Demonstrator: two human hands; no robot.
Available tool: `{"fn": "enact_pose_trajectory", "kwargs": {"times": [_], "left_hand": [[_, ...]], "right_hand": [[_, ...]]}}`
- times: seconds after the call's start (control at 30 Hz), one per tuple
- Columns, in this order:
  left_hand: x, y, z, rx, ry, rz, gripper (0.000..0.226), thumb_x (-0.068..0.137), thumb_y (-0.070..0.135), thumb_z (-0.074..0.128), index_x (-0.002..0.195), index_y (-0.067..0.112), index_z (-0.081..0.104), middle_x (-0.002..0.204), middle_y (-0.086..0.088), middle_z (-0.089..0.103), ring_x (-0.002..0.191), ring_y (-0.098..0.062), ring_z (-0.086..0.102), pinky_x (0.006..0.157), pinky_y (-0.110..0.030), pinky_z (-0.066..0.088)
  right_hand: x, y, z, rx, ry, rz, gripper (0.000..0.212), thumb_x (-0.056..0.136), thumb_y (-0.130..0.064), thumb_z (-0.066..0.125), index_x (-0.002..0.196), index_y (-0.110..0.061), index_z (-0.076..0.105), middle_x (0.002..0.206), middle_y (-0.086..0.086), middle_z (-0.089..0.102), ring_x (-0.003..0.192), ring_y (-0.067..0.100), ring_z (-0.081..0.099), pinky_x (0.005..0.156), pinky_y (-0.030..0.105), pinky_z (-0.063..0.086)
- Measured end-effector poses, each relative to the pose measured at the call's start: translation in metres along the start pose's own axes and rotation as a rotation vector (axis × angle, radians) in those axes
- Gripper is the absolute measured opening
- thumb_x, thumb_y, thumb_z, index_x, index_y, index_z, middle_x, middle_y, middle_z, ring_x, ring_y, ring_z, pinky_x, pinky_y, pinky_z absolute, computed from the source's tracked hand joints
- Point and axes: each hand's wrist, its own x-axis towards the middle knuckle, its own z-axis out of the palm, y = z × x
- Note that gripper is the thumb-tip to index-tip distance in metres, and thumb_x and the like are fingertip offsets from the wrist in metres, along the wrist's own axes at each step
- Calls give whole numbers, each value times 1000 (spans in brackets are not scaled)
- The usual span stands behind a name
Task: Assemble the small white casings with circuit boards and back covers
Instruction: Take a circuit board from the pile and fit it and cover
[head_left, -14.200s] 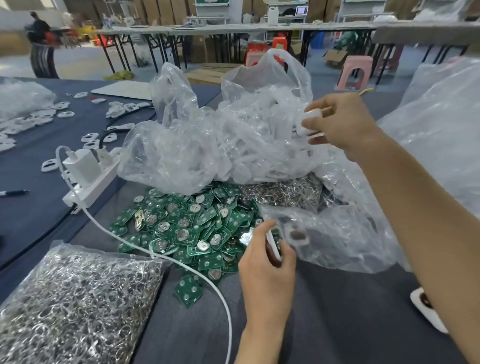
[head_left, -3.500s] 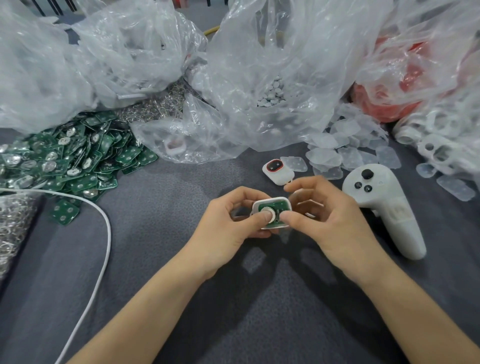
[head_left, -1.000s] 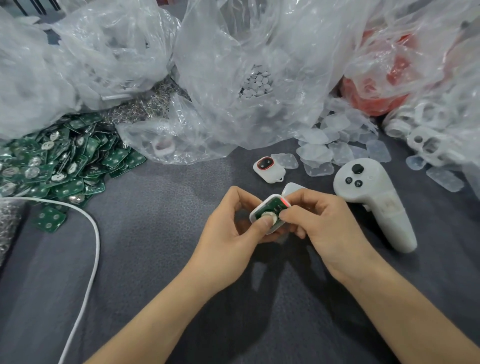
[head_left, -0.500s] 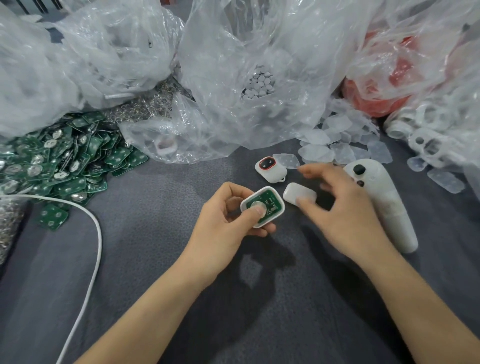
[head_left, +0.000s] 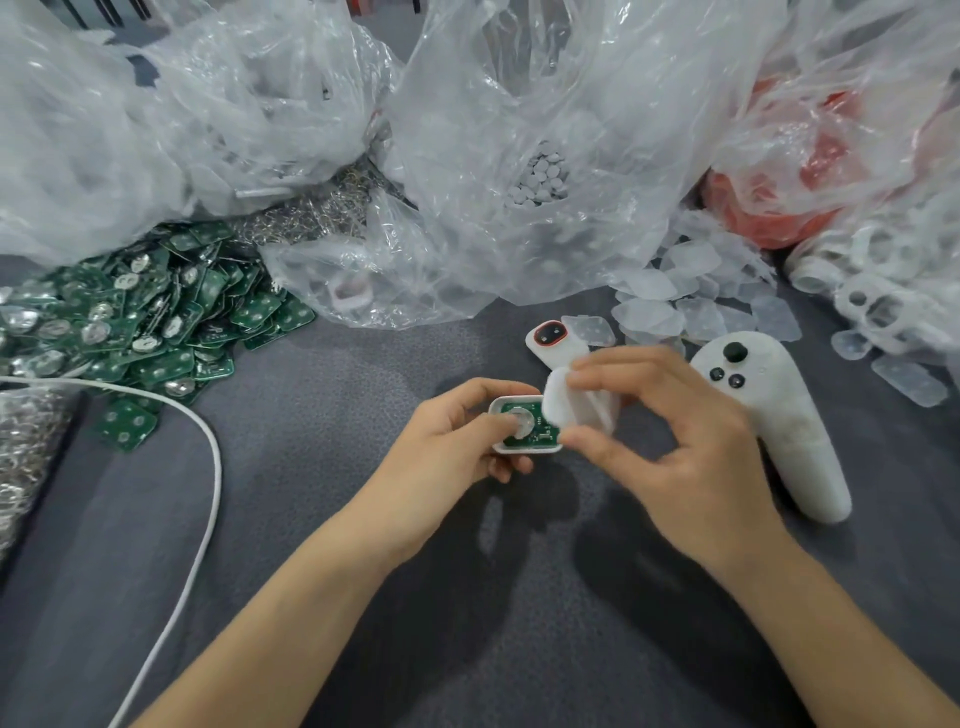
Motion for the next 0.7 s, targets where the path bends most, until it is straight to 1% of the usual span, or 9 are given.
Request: {"fn": "enact_pose_trajectory", "kwargs": {"times": [0.07,0.13,0.2,0.27,0.37,0.5,0.6,0.7], "left_hand": [[1,2,-1,-67,-29,-37,32,94,-1,36,106,5,65,78,-9,67,63,-17,59,57,-22,47],[2,4,-1,-122,-56,-70,32,85,6,40,103,5,67,79,-14,66,63,-20,59,56,-23,47],[1,5,-1,-152,-77,-86,39,73,14,43,102,5,67,80,-17,66,63,-21,61,56,-23,48],[2,5,0,-160,-91,-94,44,68,16,42,103,5,66,81,-18,66,63,-21,61,56,-23,48],[2,4,0,-154,-121,-90,45,68,15,40,103,5,67,80,-16,67,64,-21,61,57,-24,48],[1,2,-2,-117,-138,-83,48,68,13,40,107,3,66,83,-19,65,67,-21,61,59,-25,48],[2,2,-1,-99,-139,-81,49,69,13,41,110,3,66,87,-21,64,67,-20,61,60,-24,48],[-1,1,-1,-61,-150,-39,40,80,4,43,113,4,65,88,-18,64,70,-18,59,63,-25,48]], "right_hand": [[-3,-4,8,20,-70,-27,27,78,-22,76,102,-11,69,108,-2,64,102,15,61,91,26,47],[-3,-2,12,21,-104,0,27,77,-18,77,101,-10,70,108,-2,65,101,19,62,90,31,48],[-3,0,13,11,-117,32,27,75,-16,79,100,-12,71,108,-4,65,102,17,61,90,31,47],[-3,1,12,7,-128,43,27,74,-17,79,100,-14,71,108,-6,65,103,15,60,91,28,46],[-4,1,13,-2,-143,3,26,75,-20,77,100,-14,71,108,-8,65,104,15,59,92,24,44],[-4,1,14,6,-184,11,30,73,-16,81,101,-15,71,110,-9,66,106,15,57,91,28,46],[-5,2,14,16,-181,38,30,72,-19,82,100,-18,72,109,-13,66,106,13,57,91,27,46],[-5,1,15,12,-169,59,30,71,-21,82,99,-19,72,109,-17,66,103,12,57,90,25,45]]}}
